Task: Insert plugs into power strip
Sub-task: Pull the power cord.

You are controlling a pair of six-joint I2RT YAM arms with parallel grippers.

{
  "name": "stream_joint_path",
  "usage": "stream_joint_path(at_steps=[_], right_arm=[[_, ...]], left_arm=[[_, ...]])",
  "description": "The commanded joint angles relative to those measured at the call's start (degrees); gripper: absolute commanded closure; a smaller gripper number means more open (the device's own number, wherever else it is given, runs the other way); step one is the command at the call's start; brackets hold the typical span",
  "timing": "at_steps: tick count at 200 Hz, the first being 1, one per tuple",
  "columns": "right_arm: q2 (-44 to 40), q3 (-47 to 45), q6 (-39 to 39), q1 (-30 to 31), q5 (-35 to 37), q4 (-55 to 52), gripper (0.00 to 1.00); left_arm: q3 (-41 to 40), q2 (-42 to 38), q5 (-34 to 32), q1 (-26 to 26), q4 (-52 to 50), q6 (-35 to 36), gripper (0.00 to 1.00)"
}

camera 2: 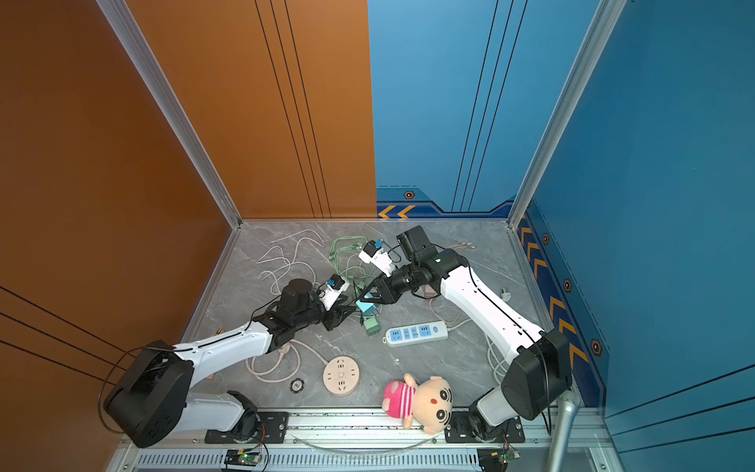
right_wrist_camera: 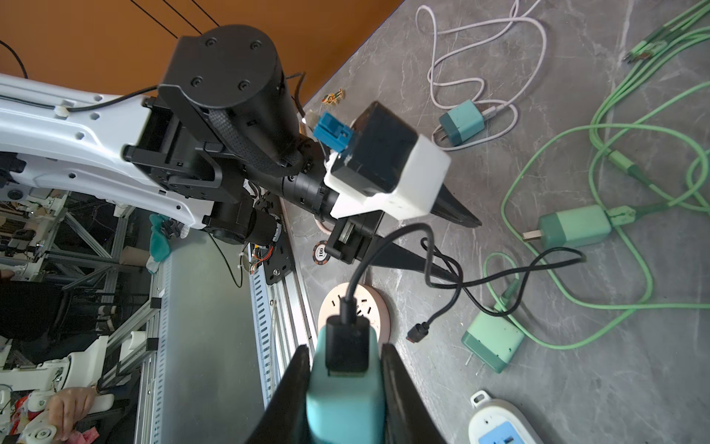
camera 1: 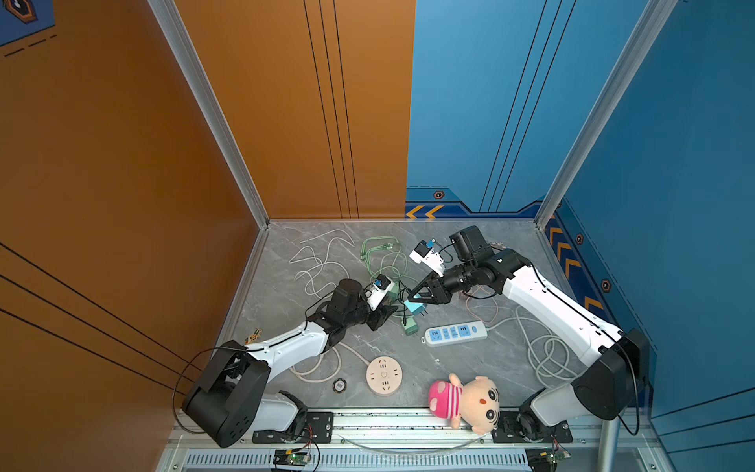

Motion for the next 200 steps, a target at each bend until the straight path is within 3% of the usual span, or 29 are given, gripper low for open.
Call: stream_joint_path(at_steps=[1,37,63,104,162,200], right_arm=[[-1.3,0.7,0.5,0.0,-0.3,0.6,1.00],[-1.0,-0.1,0.4,-0.7,1.0,0.7,1.00],[-0.9,-1.1,0.1,-0.5,0.3,0.8,1.00],[-1.0,-3.3,0.1,-0.2,1.1,1.9,1.00],[-3.9,-7.5,2.6,-0.5,1.8,5.1,1.00],[-3.6,-12.6,9.4,1.6,0.4,14.9,1.00]], left_arm=[[1.0,0.4,4.9,0.8,5.7,-1.7,0.63],[0.2,-4.8,6.9,3.4,5.4,-4.7,0.89],[4.5,-9.8,3.2,7.0,-5.3,-6.7,0.91],[13.2,-10.3,-10.0,10.2,-16.3,-8.8,0.92],[27.5,1.1,-29.6,17.7,-27.2,-14.2,0.92],[37.7,13.0,-35.8,20.7,-34.5,-17.1,0.92]])
